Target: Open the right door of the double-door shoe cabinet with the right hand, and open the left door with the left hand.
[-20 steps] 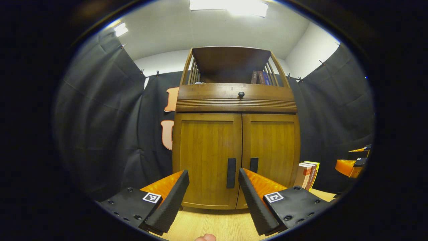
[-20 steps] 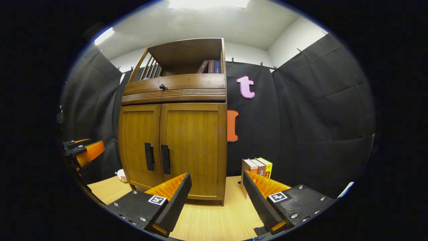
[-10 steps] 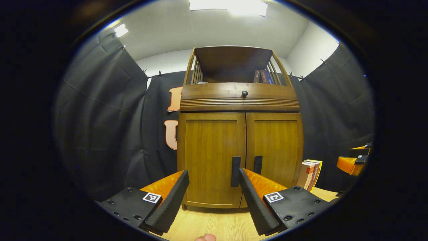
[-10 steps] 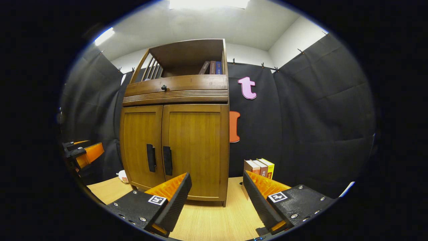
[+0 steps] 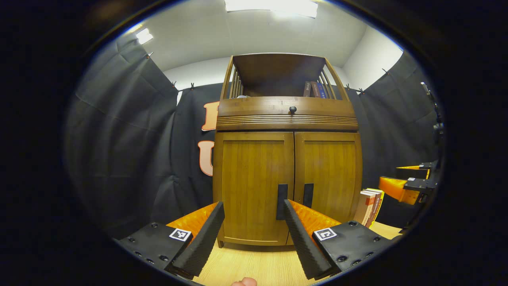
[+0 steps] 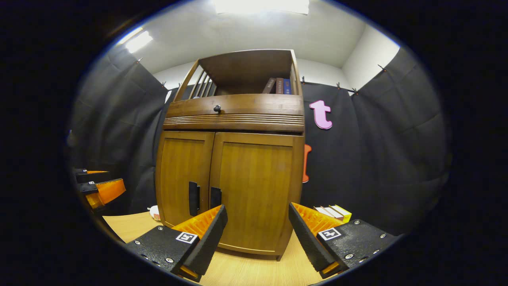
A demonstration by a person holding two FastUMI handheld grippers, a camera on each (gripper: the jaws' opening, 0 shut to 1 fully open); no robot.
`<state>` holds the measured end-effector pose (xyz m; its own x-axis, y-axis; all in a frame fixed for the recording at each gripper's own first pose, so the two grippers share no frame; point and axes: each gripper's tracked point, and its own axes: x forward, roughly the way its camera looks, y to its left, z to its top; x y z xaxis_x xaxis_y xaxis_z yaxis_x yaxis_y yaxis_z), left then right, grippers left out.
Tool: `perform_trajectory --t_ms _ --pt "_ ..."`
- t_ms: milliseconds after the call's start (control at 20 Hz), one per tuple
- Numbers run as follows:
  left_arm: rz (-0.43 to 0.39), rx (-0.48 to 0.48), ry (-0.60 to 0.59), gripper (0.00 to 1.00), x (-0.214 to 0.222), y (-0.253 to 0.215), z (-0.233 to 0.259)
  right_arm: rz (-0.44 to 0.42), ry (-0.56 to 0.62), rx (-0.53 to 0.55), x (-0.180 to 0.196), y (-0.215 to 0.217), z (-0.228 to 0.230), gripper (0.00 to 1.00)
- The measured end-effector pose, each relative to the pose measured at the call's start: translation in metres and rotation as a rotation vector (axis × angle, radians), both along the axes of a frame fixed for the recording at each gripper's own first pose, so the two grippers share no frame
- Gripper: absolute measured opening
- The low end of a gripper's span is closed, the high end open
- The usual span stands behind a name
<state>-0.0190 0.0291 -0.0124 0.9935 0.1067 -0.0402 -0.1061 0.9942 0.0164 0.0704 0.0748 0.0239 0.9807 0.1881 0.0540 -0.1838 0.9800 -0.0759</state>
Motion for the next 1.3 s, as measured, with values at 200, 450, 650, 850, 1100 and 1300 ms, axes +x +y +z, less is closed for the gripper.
perform_trajectory --t_ms 200,450,650,850,1100,1300 --pt "0.011 0.009 0.003 0.94 -0.004 0.003 0.002 0.095 -0.006 0.018 0.038 0.047 -0.002 0.95" --pt "0.061 0.007 0.004 0.96 -0.009 0.013 0.007 0.14 0.017 0.055 0.094 0.089 -0.005 0.94" --pt "0.067 0.025 0.025 0.94 -0.016 0.015 0.003 0.169 0.04 0.043 0.125 0.114 -0.023 0.94" --pt "0.068 0.015 0.027 0.94 -0.021 0.019 0.002 0.132 0.088 0.085 0.154 0.126 -0.045 0.94" --pt "0.081 0.01 0.031 0.94 -0.024 0.025 0.002 0.085 0.167 0.073 0.185 0.135 -0.081 0.9" --pt "0.091 0.029 0.031 0.94 -0.028 0.037 0.002 0.059 0.159 0.016 0.196 0.134 -0.092 0.81"
